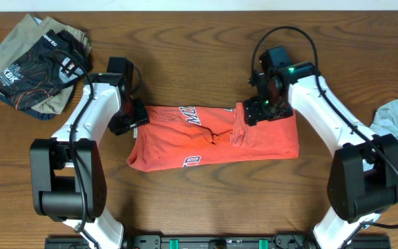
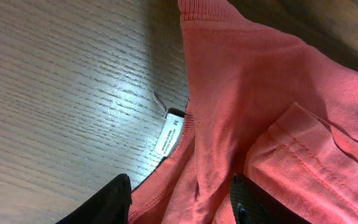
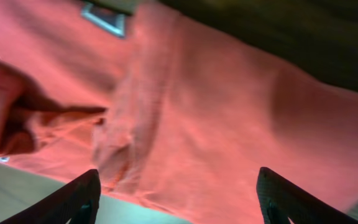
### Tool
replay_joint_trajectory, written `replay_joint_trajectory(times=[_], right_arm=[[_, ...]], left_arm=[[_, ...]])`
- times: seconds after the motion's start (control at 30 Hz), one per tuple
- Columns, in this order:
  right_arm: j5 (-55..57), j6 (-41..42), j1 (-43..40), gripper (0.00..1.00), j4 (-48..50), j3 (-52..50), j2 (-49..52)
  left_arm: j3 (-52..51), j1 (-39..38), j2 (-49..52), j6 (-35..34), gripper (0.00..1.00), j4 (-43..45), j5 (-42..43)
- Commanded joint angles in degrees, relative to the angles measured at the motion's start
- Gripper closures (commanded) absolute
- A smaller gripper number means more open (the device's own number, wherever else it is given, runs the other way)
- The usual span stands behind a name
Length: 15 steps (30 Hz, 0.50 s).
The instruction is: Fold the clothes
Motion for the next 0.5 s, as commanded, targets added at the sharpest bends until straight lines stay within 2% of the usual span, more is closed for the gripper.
replay_joint_trajectory(times=[0.0, 0.33, 0.47], right_arm=[[-0.63, 4.68, 3.50, 0.22, 0.31, 0.26, 0.90], [5.73, 14.53, 11.69, 0.25, 0.24, 0.26, 7.23], [11.41, 18.69, 14.14, 0.33, 0.02, 0.26, 9.81]], left_arm=[[-0.39, 0.13, -0.83, 1.16, 0.47, -0.07, 0.57], [-0.39, 0.13, -0.83, 1.18, 0.47, -0.07, 0.57], [-0.39, 0.13, -0.83, 1.18, 0.47, -0.07, 0.57]])
